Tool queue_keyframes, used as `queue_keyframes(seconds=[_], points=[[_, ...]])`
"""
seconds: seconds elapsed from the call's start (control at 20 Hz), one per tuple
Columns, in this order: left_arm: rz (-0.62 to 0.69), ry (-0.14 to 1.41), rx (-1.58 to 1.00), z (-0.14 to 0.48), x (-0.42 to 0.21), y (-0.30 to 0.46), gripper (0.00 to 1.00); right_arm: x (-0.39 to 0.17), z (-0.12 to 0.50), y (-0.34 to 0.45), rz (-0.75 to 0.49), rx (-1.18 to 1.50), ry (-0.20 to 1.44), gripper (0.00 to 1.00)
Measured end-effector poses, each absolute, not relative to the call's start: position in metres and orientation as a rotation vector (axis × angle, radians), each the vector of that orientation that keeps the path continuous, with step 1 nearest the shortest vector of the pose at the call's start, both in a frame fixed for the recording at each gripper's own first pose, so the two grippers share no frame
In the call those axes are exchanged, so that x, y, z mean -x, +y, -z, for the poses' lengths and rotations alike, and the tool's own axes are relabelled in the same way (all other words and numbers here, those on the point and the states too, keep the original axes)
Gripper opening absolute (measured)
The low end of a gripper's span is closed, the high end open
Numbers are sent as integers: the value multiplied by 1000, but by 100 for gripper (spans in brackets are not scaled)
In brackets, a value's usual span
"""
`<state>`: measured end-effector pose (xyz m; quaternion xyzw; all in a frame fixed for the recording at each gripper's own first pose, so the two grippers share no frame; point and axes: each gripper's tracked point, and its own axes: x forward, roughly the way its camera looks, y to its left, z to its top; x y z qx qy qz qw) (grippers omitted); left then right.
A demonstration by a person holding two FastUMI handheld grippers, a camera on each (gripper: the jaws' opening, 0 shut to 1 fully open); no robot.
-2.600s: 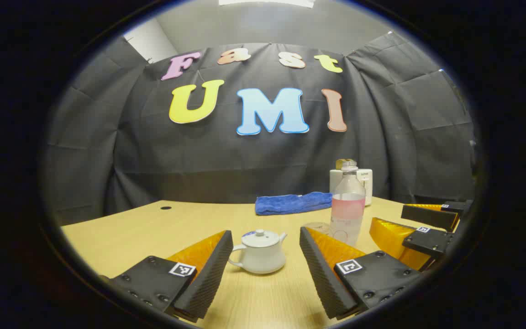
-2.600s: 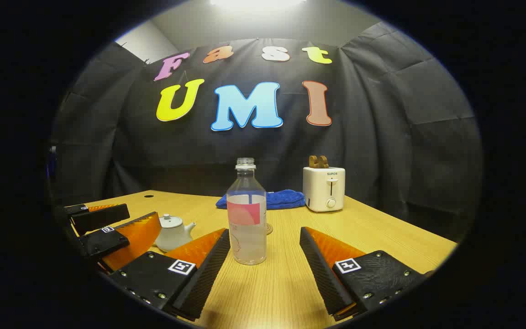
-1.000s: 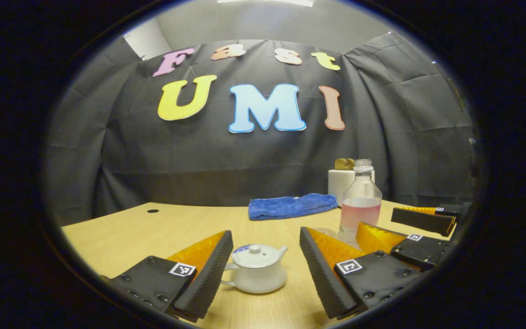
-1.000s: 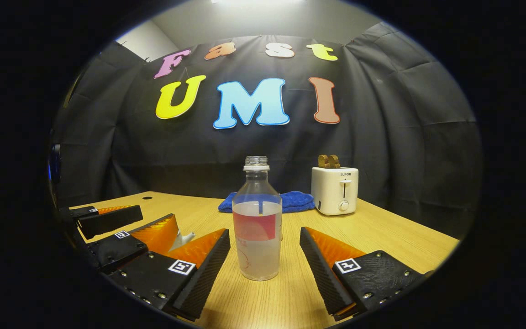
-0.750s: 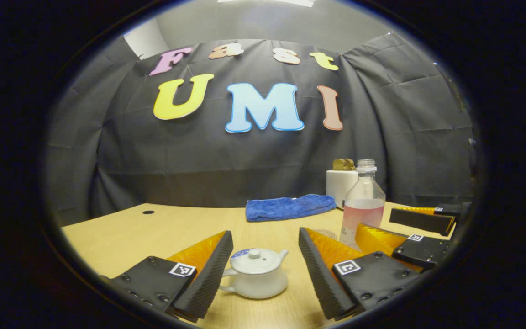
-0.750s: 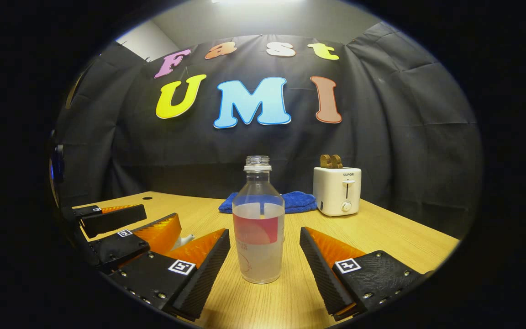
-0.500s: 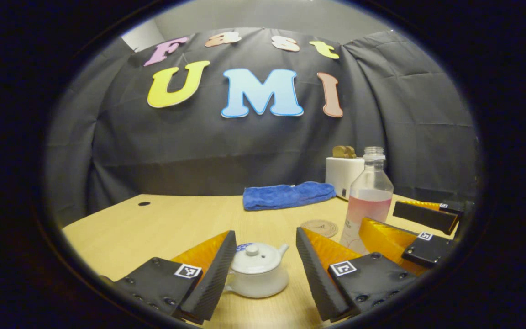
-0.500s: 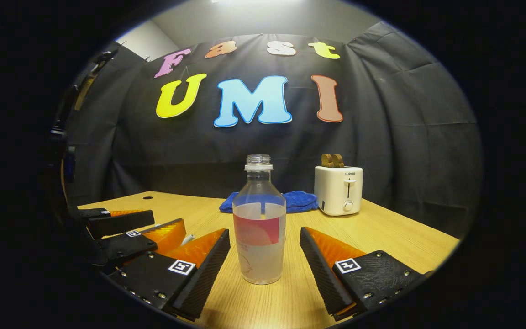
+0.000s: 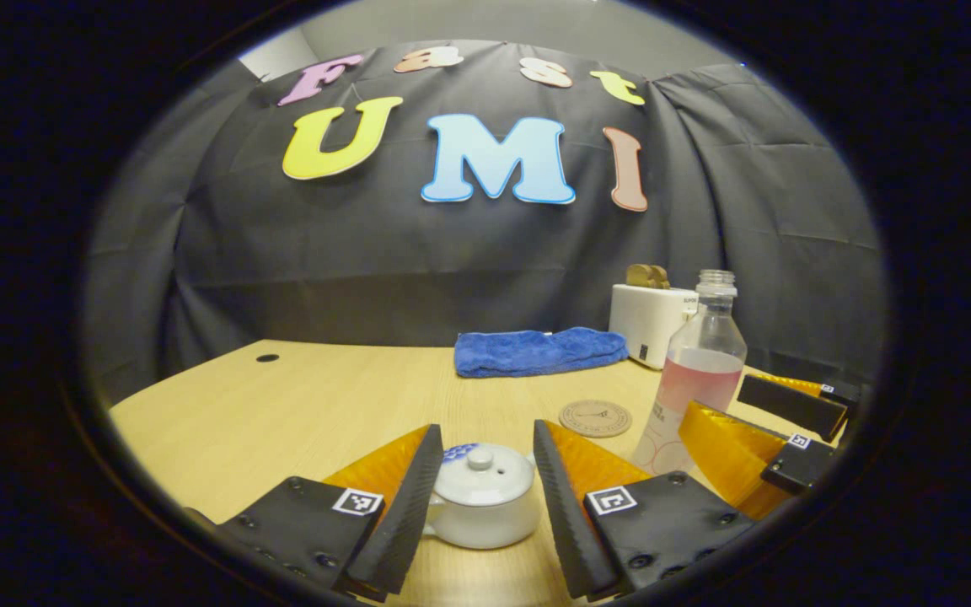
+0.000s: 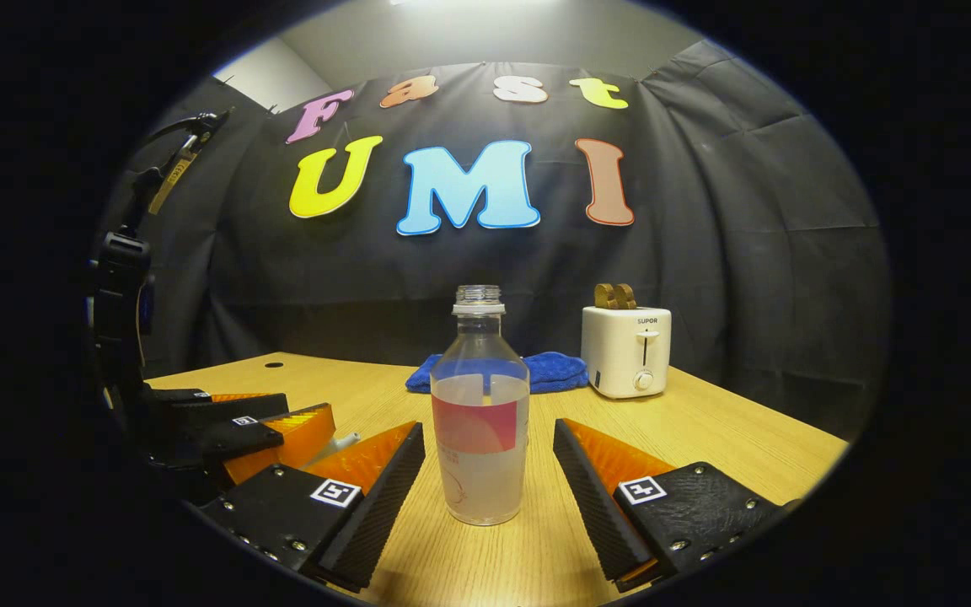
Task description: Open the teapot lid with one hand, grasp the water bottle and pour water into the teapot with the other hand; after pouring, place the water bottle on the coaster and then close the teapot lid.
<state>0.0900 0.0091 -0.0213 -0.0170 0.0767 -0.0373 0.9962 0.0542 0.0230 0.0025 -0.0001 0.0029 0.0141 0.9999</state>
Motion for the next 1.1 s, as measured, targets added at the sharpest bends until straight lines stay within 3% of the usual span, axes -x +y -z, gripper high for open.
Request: queue_keyframes(seconds=[0.2, 0.25, 0.3, 0.35, 0.65, 0.8, 0.9, 1.1], points=[[45, 159, -8, 23, -93, 17, 65, -54, -3, 24, -31, -1, 5, 95], [46, 157, -6, 21, -91, 17, 39, -55, -3, 24, -32, -1, 6, 95], [47, 160, -9, 22, -91, 16, 37, -55, -3, 24, -32, -1, 6, 95], [46, 161, -13, 24, -91, 16, 43, -56, -2, 23, -33, -1, 5, 95], [57, 161, -63, 24, -92, 9, 39, -58, -2, 24, -39, -1, 7, 95], [44, 150, -79, 29, -99, 12, 44, -57, -2, 24, -39, -1, 7, 95], [45, 148, -74, 20, -92, 14, 22, -56, -3, 24, -37, -1, 7, 95], [48, 148, -73, 20, -92, 12, 22, -55, -3, 24, -34, -2, 8, 95]])
